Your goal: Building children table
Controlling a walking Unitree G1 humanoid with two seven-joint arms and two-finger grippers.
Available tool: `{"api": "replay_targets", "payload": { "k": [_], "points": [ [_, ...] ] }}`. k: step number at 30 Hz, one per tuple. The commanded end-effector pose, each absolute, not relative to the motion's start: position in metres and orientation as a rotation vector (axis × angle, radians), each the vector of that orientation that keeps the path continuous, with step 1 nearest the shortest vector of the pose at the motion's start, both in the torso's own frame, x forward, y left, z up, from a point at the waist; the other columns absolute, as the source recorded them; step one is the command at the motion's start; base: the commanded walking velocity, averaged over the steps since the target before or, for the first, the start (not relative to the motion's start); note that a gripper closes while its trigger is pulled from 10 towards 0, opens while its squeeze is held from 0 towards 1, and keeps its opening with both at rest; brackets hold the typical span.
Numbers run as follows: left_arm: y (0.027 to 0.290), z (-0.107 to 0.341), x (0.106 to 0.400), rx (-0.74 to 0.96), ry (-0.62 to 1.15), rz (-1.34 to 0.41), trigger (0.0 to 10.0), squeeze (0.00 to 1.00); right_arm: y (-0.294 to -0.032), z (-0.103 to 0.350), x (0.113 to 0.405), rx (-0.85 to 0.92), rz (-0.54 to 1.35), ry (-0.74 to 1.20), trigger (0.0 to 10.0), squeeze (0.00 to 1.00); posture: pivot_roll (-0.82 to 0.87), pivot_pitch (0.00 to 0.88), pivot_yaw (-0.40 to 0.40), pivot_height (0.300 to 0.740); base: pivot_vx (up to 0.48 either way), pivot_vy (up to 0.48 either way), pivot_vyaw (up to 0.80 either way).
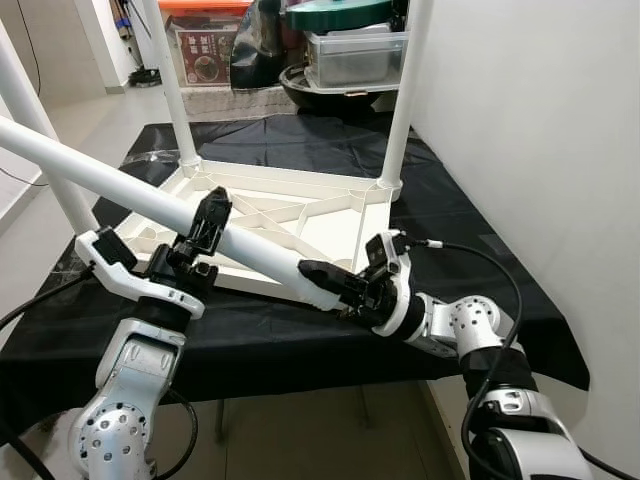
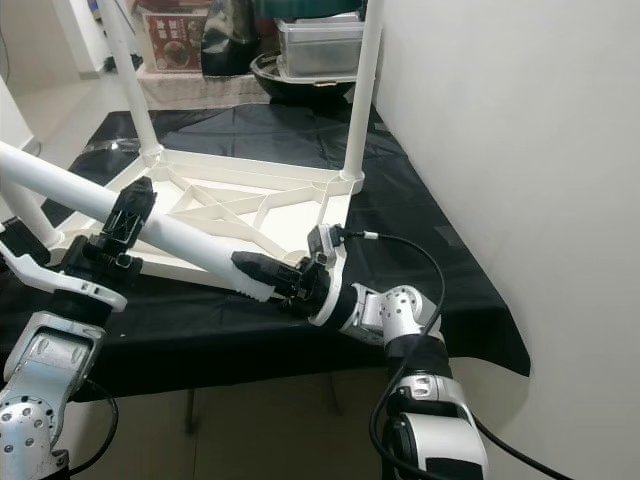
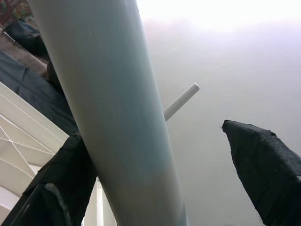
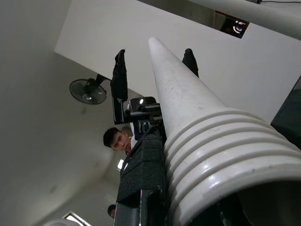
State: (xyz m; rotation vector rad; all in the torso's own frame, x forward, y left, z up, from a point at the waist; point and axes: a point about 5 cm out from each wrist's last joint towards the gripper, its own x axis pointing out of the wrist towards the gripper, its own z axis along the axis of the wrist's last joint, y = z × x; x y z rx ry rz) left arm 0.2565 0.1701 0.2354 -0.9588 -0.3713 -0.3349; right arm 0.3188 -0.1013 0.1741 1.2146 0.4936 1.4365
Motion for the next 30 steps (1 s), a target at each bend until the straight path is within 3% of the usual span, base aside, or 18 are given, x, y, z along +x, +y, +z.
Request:
{"api": "replay_targets", "payload": {
  "k": [1, 25, 26, 27, 28, 29, 30],
  "points": [
    [0.175, 0.242, 0.253, -0.968, -0.403, -0.340, 10.0, 0.00, -0.106, 0.171, 0.319, 1.210, 1.422, 0.504, 0.0, 0.00, 0.02, 0.019, -0.024, 0.740, 0.000, 0.000, 0.00],
    [0.200, 0.256, 0.243, -1.074, -0.493, -0.349, 10.0, 0.00, -0.123, 0.160, 0.308, 1.207, 1.437, 0.558, 0.0, 0.00, 0.02, 0.022, -0.027, 0.740, 0.000, 0.000, 0.00],
    [0.201, 0.255, 0.243, -1.080, -0.493, -0.350, 7.6, 0.00, -0.124, 0.160, 0.308, 1.207, 1.441, 0.555, 0.0, 0.00, 0.02, 0.022, -0.027, 0.740, 0.000, 0.000, 0.00],
    [0.201, 0.255, 0.243, -1.080, -0.493, -0.350, 7.6, 0.00, -0.124, 0.160, 0.308, 1.207, 1.441, 0.555, 0.0, 0.00, 0.02, 0.022, -0.027, 0.740, 0.000, 0.000, 0.00],
    [0.201, 0.255, 0.242, -1.083, -0.492, -0.352, 2.9, 0.00, -0.124, 0.160, 0.307, 1.206, 1.444, 0.555, 0.0, 0.00, 0.02, 0.022, -0.027, 0.740, 0.000, 0.000, 0.00],
    [0.201, 0.254, 0.242, -1.090, -0.490, -0.348, 0.0, 0.00, -0.125, 0.159, 0.307, 1.205, 1.446, 0.554, 0.0, 0.00, 0.02, 0.029, -0.031, 0.740, 0.000, 0.000, 0.00],
    [0.201, 0.254, 0.242, -1.090, -0.490, -0.348, 0.0, 0.00, -0.125, 0.159, 0.307, 1.205, 1.446, 0.554, 0.0, 0.00, 0.02, 0.029, -0.031, 0.740, 0.000, 0.000, 0.00]
  ]
}}
